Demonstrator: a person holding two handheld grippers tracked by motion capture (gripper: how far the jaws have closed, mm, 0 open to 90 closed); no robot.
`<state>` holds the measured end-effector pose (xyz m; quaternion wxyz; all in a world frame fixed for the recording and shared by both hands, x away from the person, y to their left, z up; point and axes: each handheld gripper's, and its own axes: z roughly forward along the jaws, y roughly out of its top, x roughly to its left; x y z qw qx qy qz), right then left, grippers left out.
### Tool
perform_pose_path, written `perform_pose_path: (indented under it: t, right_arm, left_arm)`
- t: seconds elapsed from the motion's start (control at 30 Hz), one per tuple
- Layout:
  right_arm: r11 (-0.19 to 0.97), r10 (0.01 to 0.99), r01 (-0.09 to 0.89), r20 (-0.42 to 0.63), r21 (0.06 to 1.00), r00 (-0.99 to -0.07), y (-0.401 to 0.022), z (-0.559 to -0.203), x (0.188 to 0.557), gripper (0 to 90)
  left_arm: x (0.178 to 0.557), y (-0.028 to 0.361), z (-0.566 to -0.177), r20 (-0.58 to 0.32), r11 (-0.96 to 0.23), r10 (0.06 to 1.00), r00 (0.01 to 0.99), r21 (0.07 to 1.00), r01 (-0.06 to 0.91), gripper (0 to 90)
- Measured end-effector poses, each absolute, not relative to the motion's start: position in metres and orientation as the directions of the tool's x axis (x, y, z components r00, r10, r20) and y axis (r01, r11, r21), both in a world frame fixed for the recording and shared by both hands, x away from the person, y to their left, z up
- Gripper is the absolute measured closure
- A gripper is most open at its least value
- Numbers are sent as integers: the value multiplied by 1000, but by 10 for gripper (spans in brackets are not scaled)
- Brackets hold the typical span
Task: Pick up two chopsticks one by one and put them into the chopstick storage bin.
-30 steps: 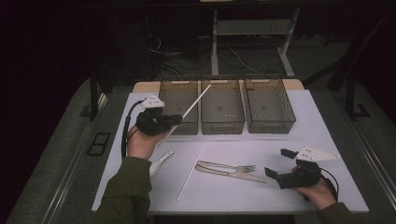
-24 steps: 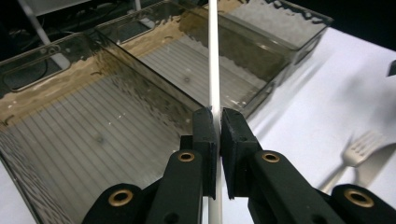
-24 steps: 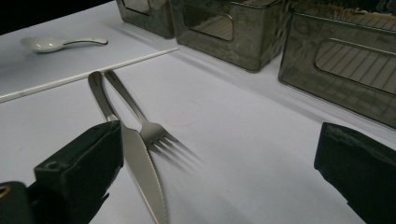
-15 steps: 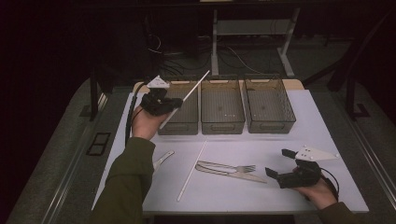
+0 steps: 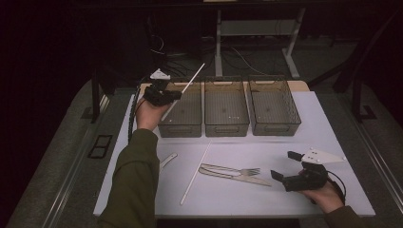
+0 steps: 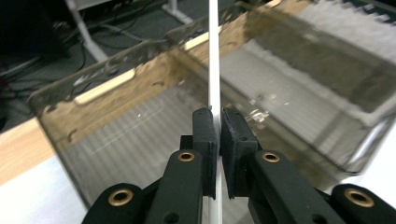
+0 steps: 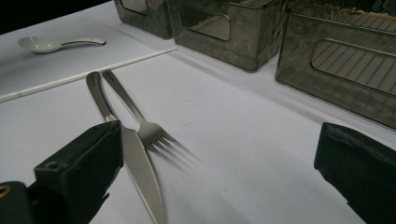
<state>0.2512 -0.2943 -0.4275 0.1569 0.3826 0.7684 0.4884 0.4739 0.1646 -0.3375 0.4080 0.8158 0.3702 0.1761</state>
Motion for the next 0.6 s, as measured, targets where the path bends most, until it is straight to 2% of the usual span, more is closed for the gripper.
perform_pose_path:
  t: [0.6]
  right_arm:
    - [224, 744, 433, 133, 873, -654, -297, -428, 252, 14]
  left_arm:
    - [484, 167, -387, -36, -387, 821, 570, 699, 602, 835]
